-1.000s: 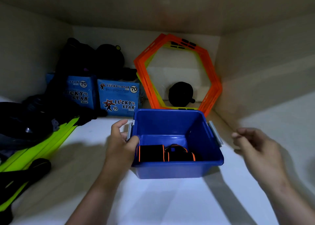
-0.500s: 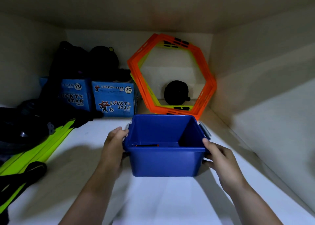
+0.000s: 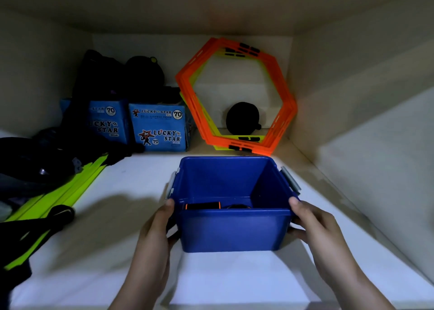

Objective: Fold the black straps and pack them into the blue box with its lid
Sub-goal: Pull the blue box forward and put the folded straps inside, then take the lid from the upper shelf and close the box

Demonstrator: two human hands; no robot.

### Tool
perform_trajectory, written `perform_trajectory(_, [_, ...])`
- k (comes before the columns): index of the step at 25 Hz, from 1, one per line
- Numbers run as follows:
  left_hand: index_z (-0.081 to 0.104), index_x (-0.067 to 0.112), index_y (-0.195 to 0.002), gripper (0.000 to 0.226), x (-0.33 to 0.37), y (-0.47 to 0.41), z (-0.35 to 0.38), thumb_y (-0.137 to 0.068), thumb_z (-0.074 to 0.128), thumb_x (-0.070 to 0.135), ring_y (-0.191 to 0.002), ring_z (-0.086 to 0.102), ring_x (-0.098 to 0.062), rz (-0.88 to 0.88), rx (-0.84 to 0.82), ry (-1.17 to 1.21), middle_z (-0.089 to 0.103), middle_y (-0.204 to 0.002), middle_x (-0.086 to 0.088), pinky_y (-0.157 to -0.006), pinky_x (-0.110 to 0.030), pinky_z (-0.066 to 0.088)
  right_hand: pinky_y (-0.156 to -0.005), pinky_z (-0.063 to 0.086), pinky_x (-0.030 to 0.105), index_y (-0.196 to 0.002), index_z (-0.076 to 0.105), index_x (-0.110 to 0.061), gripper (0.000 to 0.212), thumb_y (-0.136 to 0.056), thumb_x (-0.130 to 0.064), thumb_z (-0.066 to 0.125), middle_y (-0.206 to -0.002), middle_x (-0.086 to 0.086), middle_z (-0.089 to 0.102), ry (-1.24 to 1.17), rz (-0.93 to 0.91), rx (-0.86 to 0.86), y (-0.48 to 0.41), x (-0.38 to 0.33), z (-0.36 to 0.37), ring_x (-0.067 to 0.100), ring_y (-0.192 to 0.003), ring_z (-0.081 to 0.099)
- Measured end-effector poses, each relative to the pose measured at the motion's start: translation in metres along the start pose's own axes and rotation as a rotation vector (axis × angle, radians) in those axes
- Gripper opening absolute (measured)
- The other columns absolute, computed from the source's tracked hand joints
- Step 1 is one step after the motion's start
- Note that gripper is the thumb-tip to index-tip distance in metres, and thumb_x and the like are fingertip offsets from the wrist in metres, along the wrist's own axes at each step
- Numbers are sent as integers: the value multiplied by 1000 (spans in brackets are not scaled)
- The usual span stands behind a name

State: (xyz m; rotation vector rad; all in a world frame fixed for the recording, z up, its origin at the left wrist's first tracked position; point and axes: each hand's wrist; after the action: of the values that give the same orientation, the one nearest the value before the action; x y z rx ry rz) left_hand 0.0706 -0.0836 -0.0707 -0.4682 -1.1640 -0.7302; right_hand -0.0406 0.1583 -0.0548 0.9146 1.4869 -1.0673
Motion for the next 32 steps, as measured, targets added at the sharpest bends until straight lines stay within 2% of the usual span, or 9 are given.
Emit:
perform_trajectory(8, [74, 23, -98, 28, 1, 41, -9, -101, 48, 32, -97, 69, -16, 8, 31, -6, 80, -94, 7, -81, -43, 51, -99, 51, 61, -105, 72, -4, 64, -84, -63, 59, -102, 7, 80, 16, 6, 13, 39, 4, -10, 30, -105, 72])
perform_trajectory(10, [73, 22, -98, 26, 2, 44, -12, -100, 49, 32, -98, 69, -18, 12, 39, -10, 79, -95, 5, -83, -44, 50, -100, 51, 60, -104, 75, -6, 55, -90, -57, 59, -103, 5, 80, 21, 21, 19, 41, 1, -11, 26, -104, 73])
perform_trajectory(13, [71, 21, -115, 28, 12, 31, -14, -98, 53, 34, -108, 67, -14, 43, 47, -110, 76, -114, 5, -93, -38, 47, -101, 52, 55, -107, 77, -17, 41, -95, -50, 56, -104, -2, 80, 51, 20, 46, 39, -8, -18, 19, -106, 73])
perform_trajectory(15, [63, 26, -124, 28, 26, 20, -11, -98, 58, 33, -117, 60, -10, 92, 137, -247, 64, -131, 11, -96, -28, 39, -102, 51, 52, -114, 72, -18, 57, -84, -65, 59, -110, -5, 78, 137, -30, 115, 30, -19, -22, 18, -108, 70])
perform_trajectory(18, [56, 38, -133, 42, 53, 24, -1, -92, 66, 40, -105, 52, 7, 323, 90, -427, 49, -133, 20, -81, -19, 38, -99, 46, 35, -135, 62, -23, 83, -73, -78, 63, -131, -6, 69, 312, -140, 198, 17, -49, -28, 13, -113, 63])
perform_trajectory(20, [54, 43, -133, 45, 72, 26, 10, -89, 65, 47, -110, 51, 7, 464, 37, -523, 46, -136, 22, -86, -21, 41, -94, 42, 30, -138, 60, -23, 85, -70, -73, 60, -134, -5, 67, 349, -227, 201, 5, -74, -30, 11, -112, 62])
perform_trajectory(23, [57, 49, -125, 52, 109, 32, 35, -76, 59, 63, -131, 47, -5, 605, -45, -563, 51, -134, 23, -110, -44, 41, -92, 44, 21, -133, 65, -28, 74, -72, -70, 64, -128, -15, 68, 317, -395, 166, -2, -113, -24, 1, -117, 62])
perform_trajectory(27, [66, 46, -110, 31, 155, 44, 70, -80, 59, 51, -109, 58, -2, 852, -142, -544, 57, -118, 25, -94, -42, 52, -85, 50, 10, -125, 70, -30, 70, -69, -71, 64, -116, -21, 74, 254, -643, 193, -5, -168, -22, -11, -108, 65])
perform_trajectory(32, [69, 38, -95, 17, 211, 65, 95, -84, 58, 44, -102, 62, -14, 1249, -139, -585, 65, -101, 15, -81, -29, 46, -72, 49, 3, -104, 77, -31, 47, -71, -60, 64, -95, -21, 78, 177, -951, 288, 15, -235, -29, -5, -89, 72])
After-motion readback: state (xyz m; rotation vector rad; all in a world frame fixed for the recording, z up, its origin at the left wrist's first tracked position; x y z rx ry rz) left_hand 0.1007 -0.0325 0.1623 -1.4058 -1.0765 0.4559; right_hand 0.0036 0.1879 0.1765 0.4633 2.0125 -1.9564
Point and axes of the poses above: each hand's wrist, its own y-axis away from the middle knuckle, its own z-axis out of the palm, x = y × z
